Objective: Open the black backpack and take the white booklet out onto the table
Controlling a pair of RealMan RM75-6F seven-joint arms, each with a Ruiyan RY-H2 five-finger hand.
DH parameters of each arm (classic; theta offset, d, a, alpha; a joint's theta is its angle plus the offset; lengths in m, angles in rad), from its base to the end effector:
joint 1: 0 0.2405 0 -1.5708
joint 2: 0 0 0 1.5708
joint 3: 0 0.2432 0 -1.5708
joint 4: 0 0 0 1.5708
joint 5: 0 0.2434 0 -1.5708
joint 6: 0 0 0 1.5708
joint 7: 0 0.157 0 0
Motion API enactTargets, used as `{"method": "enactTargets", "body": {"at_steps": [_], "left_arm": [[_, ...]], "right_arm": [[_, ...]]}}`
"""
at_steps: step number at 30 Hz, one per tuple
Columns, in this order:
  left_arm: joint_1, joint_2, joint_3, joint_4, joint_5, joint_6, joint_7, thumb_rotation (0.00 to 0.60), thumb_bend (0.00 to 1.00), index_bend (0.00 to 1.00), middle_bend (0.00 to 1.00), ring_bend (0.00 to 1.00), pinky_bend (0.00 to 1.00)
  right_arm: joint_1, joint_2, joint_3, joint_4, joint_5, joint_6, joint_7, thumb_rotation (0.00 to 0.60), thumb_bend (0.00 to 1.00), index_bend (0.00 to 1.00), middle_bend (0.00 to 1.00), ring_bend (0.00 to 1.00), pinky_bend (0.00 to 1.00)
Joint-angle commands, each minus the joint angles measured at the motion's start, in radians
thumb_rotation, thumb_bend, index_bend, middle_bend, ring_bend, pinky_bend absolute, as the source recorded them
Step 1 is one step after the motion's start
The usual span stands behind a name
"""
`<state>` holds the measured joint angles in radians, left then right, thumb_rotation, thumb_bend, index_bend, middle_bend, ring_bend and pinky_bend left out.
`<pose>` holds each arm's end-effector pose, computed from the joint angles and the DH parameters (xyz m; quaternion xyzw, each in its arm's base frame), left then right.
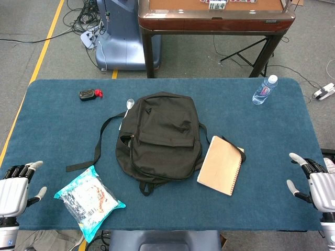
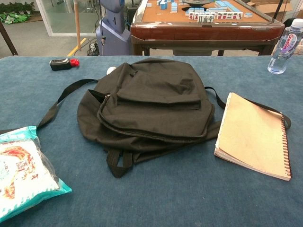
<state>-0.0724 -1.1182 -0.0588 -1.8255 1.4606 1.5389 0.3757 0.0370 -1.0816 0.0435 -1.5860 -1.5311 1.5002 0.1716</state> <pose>-0.2672 0.1899 0.1153 -0.6037 -0.3377 -0.3422 0.6359 -0.3266 -0.1796 0.1374 0.5689 -0.4238 0.4154 0.5694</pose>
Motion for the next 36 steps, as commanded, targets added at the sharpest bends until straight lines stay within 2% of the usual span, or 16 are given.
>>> {"method": "enactTargets", "body": {"at_steps": [1, 13, 25, 29, 36], "left_arm": [[0.001, 0.001, 0.000, -0.001, -0.002, 0.001, 0.001, 0.600, 0.24, 0.28, 0.29, 0.27, 0.20], [0.006, 0.001, 0.001, -0.002, 0.002, 0.009, -0.001, 0.600, 0.24, 0.28, 0.29, 0.27, 0.20], [0.014, 0.009, 0.003, -0.006, 0.009, 0.021, -0.011, 0.600, 0.24, 0.28, 0.29, 0.26, 0.20], [0.015, 0.011, 0.004, -0.008, 0.015, 0.022, -0.012, 0.600, 0.24, 0.28, 0.29, 0.27, 0.20], [0.020, 0.019, 0.011, -0.021, 0.033, 0.030, -0.008, 0.600, 0.24, 0.28, 0.29, 0.26, 0.20]], "right_arm": [[0.002, -0.001, 0.000, 0.002, -0.001, -0.002, 0.001, 0.600, 0.29, 0.16, 0.30, 0.21, 0.30], [0.006, 0.002, 0.000, 0.000, -0.009, -0.002, 0.005, 0.600, 0.29, 0.16, 0.30, 0.21, 0.30], [0.071, 0.033, -0.005, -0.042, -0.084, -0.056, -0.037, 0.600, 0.29, 0.16, 0.30, 0.21, 0.30], [0.127, 0.033, -0.005, -0.068, -0.126, -0.113, -0.046, 0.600, 0.29, 0.16, 0.30, 0.21, 0.30], [0.284, 0.003, 0.014, -0.112, -0.154, -0.311, -0.069, 0.600, 0.28, 0.16, 0.29, 0.21, 0.30]]}}
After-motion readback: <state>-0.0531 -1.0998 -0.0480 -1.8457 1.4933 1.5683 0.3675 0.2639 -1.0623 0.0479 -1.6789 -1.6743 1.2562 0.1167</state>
